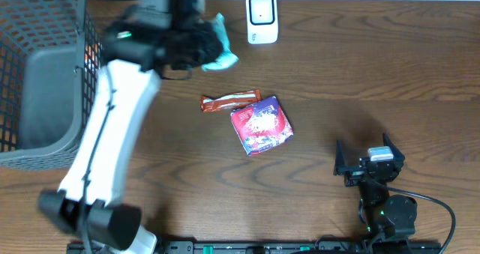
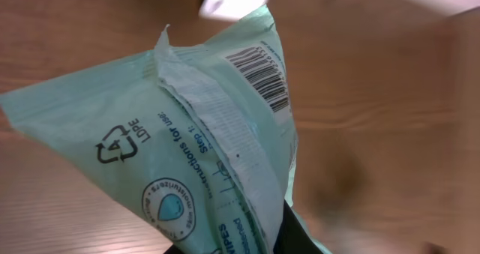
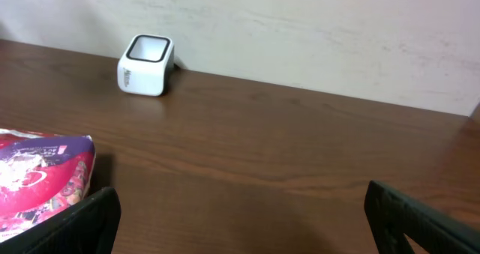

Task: Scan the item barcode
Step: 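Carry the mint-green packet to the white scanner, then drop the mint-green packet onto the snack bar, then reach the left gripper into the basket and grasp the orange packet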

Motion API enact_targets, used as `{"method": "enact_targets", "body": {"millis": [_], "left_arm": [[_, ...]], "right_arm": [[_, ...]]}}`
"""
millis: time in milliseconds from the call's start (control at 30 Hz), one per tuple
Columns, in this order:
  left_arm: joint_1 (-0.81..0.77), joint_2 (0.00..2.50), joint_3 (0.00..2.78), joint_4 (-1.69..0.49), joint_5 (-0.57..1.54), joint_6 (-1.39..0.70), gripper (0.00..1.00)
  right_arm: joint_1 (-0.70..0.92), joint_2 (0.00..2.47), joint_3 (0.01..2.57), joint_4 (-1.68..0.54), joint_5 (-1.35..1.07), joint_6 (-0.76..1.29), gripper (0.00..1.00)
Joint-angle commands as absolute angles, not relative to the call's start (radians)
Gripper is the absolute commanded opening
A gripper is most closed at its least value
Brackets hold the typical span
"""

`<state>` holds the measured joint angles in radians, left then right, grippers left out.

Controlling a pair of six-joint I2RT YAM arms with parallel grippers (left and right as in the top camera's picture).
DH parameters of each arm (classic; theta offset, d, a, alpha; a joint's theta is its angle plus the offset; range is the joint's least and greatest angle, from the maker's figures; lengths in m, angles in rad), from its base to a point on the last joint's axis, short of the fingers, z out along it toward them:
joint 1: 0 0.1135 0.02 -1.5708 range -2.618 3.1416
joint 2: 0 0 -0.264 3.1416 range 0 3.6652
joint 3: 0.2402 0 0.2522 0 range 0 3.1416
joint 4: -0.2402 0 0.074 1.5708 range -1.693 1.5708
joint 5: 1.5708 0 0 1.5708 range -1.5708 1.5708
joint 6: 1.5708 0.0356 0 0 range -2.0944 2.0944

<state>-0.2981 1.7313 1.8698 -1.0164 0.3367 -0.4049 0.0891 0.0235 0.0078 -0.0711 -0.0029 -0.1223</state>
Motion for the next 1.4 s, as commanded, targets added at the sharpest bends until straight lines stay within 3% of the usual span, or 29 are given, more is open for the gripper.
{"method": "enact_targets", "body": {"millis": [0, 233, 467, 533, 867, 1167, 1367], "left_arm": [[-0.353, 1.811, 1.866, -1.032, 0.107, -0.359, 0.11], [-0.383, 1.993, 1.866, -1.047, 0.055, -0.359, 0.23], [-0.361, 2.046, 1.872, -1.039, 0.055, -0.359, 0.74], [-0.344, 2.030, 1.896, -1.044, 0.055, -0.359, 0.81], [-0.131, 1.790, 1.945, -0.940, 0.038, -0.360, 0.85], [0.296, 1.552, 1.945, -0.812, 0.036, -0.477, 0.85], [0.495, 1.594, 1.924, -0.816, 0.037, -0.519, 0.85]], "right_arm": [[0.093, 0.020, 0.006, -0.075, 0.006, -0.136, 0.99], [0.093, 0.020, 0.006, -0.075, 0.006, -0.136, 0.99], [0.093, 0.020, 0.006, -0.075, 0.006, -0.136, 0.99], [0.093, 0.020, 0.006, -0.075, 0.006, -0.136, 0.99], [0.093, 0.020, 0.006, -0.075, 0.006, -0.136, 0.99], [0.093, 0.020, 0.006, -0.075, 0.006, -0.136, 0.99], [0.093, 0.020, 0.006, -0.075, 0.006, -0.136, 0.99]]}}
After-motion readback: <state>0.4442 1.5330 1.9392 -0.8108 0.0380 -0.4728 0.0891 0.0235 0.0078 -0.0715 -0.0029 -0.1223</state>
